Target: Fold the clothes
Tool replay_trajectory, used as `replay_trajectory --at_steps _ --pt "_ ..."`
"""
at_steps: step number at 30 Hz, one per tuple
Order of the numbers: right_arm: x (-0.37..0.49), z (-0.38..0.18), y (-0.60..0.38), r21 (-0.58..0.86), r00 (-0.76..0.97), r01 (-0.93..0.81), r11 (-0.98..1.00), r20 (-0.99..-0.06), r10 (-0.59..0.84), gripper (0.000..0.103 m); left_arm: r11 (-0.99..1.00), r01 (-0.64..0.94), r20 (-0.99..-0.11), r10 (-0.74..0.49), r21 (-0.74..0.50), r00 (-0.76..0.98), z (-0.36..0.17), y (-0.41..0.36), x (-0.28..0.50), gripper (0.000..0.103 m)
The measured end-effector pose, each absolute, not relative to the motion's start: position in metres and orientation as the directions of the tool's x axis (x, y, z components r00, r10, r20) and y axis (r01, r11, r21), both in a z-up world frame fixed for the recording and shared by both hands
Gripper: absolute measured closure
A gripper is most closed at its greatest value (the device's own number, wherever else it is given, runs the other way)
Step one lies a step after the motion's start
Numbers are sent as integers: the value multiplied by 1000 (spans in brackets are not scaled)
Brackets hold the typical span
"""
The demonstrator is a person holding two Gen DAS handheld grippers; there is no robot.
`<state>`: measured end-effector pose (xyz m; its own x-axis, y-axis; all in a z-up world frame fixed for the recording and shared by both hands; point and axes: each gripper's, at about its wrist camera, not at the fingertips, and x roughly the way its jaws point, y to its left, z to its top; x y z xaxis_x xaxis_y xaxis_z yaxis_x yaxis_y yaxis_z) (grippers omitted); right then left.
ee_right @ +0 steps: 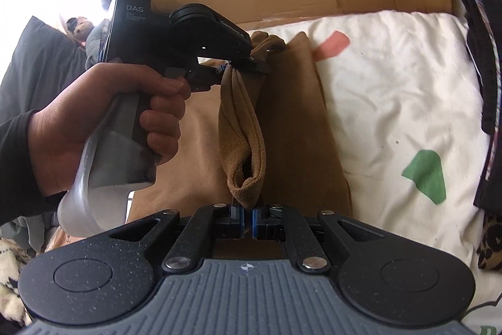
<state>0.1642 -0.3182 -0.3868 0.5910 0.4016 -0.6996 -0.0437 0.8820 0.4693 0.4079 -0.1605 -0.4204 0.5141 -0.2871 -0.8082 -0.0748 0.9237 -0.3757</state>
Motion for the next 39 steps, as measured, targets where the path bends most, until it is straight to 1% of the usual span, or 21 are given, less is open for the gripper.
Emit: replay_trajectory --at_steps 4,7,10,13,14,16,19,23,24,25,26,31,39 --pt "164 -391 -323 476 584 -25 879 -707 399 101 947 -43 -835 -260 -320 484 -427 -174 410 93" --pt "167 -402 -329 509 554 14 861 -720 417 101 955 -39 -857 -245 -294 453 -437 -178 413 92" --pt "170 -419 -341 560 533 90 824 -726 435 99 961 -30 -865 -234 -276 443 -442 -181 413 91" --pt "170 -426 -349 588 524 128 799 -724 449 91 968 -12 -871 -219 -249 439 -445 -185 414 91" --pt "170 -426 -351 593 528 132 795 -720 450 83 971 -6 -873 -214 -241 438 -446 -186 414 91" --pt "168 -426 -354 602 536 139 786 -713 452 75 974 5 -877 -205 -225 435 -445 -189 415 89" --pt "166 -427 -359 616 548 149 773 -703 454 75 978 8 -881 -191 -208 433 -444 -193 415 89" --pt "159 -417 -363 645 594 129 753 -659 462 75 984 1 -882 -162 -181 442 -438 -198 412 91" --pt "160 -415 -363 642 599 121 757 -655 460 78 984 -2 -879 -157 -177 449 -436 -199 412 92" --pt "160 -414 -362 639 604 113 761 -652 458 91 985 -4 -876 -153 -175 457 -433 -201 410 92" --pt "161 -413 -362 635 609 104 766 -649 455 95 985 -7 -873 -150 -173 464 -431 -202 408 92" --pt "162 -418 -363 605 600 133 785 -680 422 96 986 -19 -868 -138 -167 477 -429 -205 406 92" --pt "158 -418 -367 594 600 134 793 -686 413 97 984 -35 -863 -135 -174 487 -428 -211 406 93"
